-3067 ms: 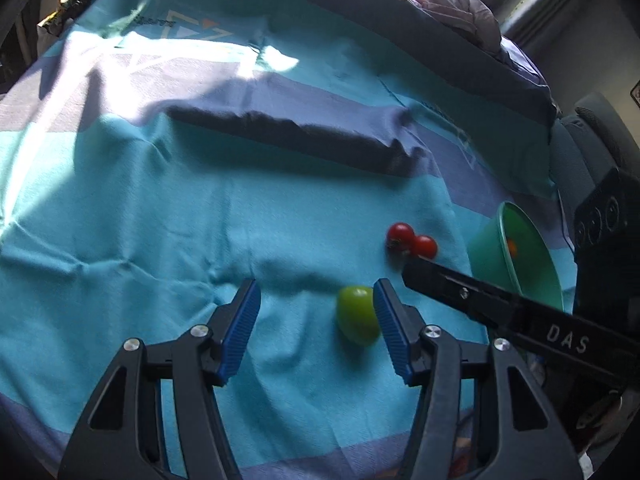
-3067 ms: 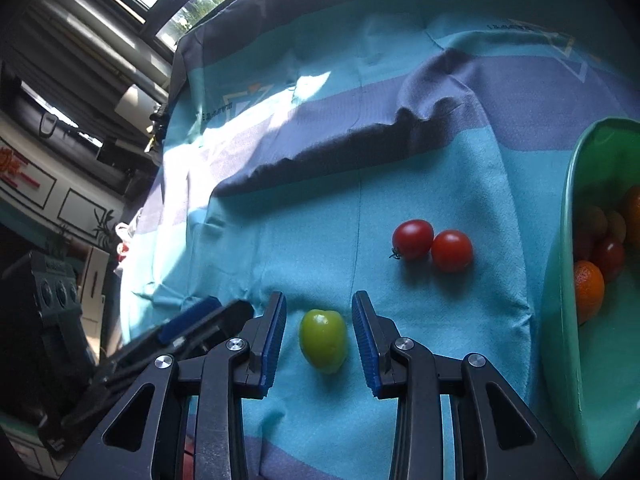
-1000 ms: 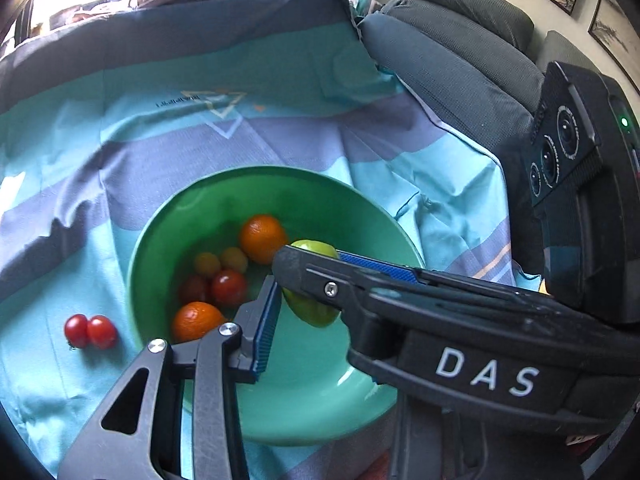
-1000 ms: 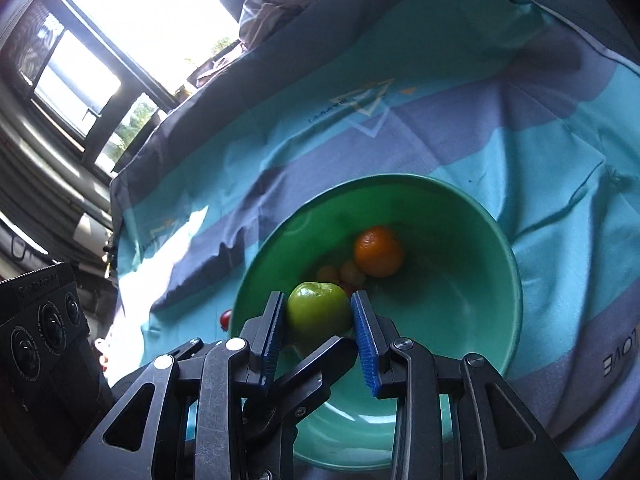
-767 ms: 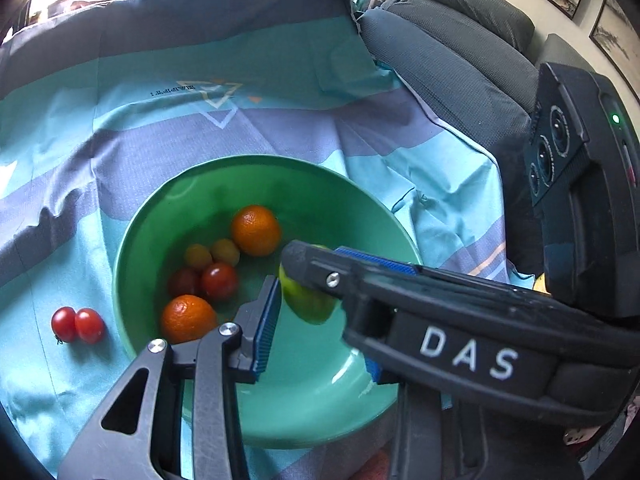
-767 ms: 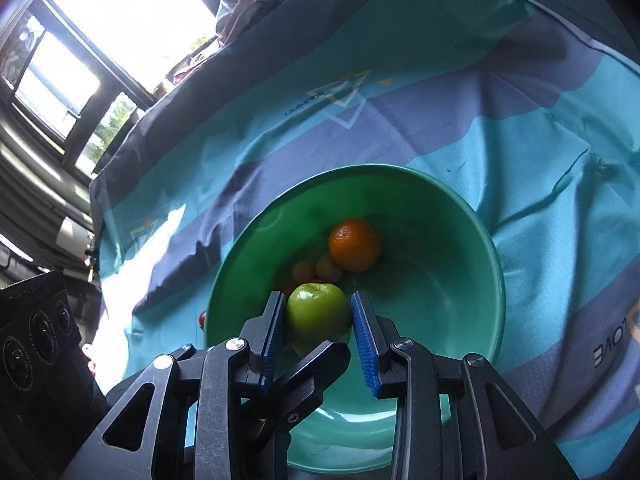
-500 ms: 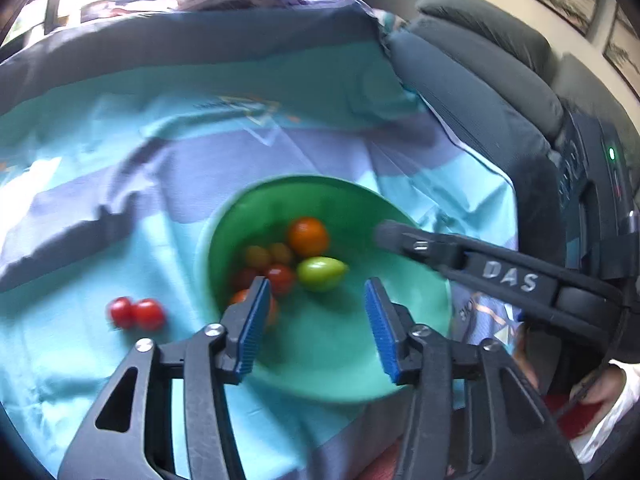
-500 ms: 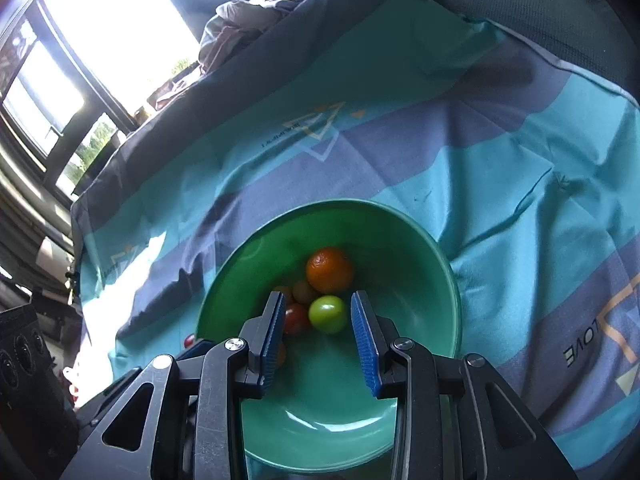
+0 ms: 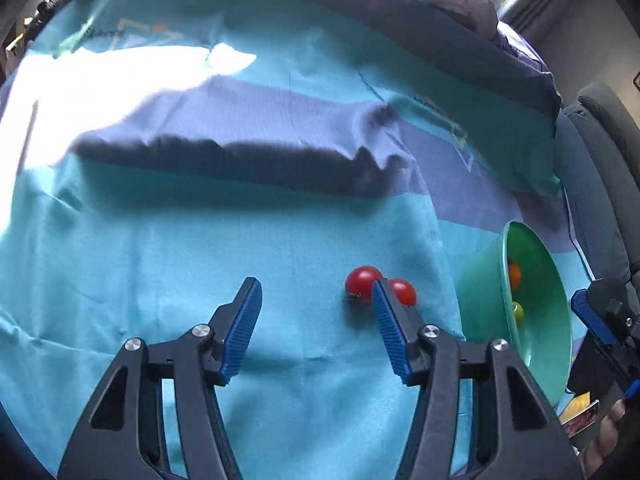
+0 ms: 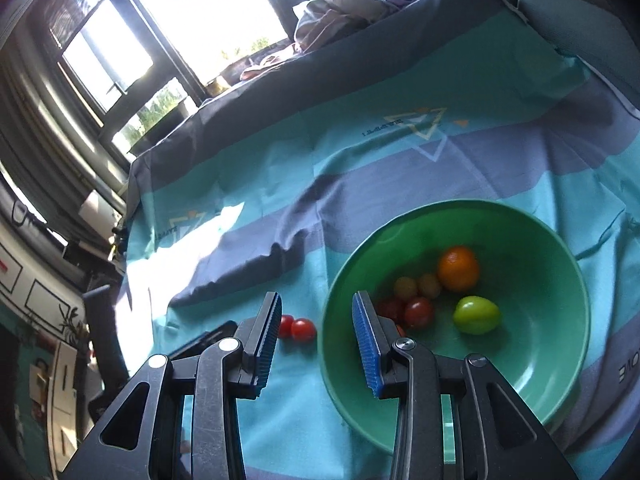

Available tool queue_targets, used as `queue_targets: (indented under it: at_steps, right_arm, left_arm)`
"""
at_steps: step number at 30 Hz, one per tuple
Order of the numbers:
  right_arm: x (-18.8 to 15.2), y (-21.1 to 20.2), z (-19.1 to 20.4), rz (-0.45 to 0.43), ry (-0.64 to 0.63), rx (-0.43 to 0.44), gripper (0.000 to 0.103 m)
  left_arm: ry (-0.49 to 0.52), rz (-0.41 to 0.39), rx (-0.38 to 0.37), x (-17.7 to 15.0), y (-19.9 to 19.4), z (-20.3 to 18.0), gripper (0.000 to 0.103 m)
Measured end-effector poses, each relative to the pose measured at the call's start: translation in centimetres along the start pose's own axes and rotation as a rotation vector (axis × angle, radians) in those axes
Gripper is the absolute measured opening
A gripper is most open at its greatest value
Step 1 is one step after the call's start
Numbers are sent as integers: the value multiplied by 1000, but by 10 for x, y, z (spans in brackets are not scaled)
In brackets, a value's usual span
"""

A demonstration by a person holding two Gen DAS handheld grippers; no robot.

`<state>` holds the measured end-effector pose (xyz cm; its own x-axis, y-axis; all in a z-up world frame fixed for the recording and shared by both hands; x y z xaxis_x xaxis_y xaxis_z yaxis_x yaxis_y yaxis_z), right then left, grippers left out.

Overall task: Organize fruits
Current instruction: 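Grasp a red cherry tomato with the left gripper while the right gripper grasps the other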

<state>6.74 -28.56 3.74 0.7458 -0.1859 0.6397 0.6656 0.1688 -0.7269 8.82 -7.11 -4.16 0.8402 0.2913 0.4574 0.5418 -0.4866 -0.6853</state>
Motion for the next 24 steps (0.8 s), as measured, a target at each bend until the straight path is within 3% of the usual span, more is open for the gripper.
queue_targets:
  at_steps: [5,11,16,20,24]
  right_arm:
    - [-4,12,11,25,-25,-36,37]
    - [-6,18,12,41,-41,-36,37]
    - [-7,20,9,52,-33,-53,37]
    - [-6,18,11,40,-39,-53,37]
    - [-9,17,20,43,-75,-44,37]
  left_arm:
    - [16,6,73,6,22,-8,52]
    - [-19,52,27,8,41,-12,47]
    - [141,52,184,-1,46,-27,31]
    - [83,38,170,-1,34,-15,28]
    - [54,-51,164,1,-4,-5,28]
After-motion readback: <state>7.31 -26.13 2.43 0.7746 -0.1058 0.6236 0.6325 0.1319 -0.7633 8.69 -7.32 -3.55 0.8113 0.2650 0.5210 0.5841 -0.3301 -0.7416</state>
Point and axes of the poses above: each gripper's, at about its wrist camera, not at the fingertips, and y roughly the way its jaws point, z to its left, x to its top, the point moved 3 cm from there along y, roughly the way its jaws point, and after that the axes turned 14 degrees about -x, right-handed, at the moved point
